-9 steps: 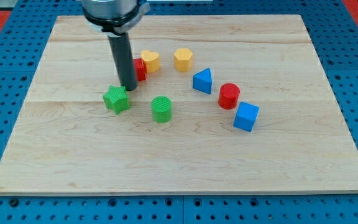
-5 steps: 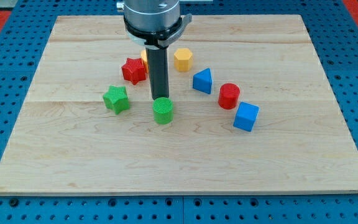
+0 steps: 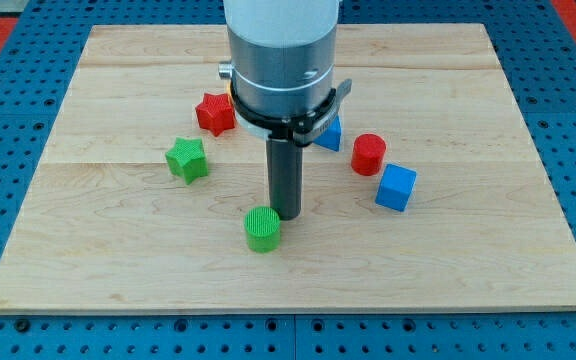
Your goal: Push the green circle towards the bottom center
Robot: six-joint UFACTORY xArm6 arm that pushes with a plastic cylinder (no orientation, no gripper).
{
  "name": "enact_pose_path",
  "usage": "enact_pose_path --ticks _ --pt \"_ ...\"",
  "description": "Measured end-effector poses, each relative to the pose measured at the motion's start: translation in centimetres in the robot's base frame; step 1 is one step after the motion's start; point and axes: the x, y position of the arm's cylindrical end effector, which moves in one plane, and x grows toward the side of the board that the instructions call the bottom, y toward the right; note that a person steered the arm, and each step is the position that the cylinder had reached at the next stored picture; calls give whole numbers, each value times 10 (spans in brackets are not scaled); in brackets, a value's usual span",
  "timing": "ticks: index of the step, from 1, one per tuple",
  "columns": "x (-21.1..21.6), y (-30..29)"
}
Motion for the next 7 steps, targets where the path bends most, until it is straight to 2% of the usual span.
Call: enact_pose_path --ticks 5,7 --pt "40 -9" --pt "40 -61"
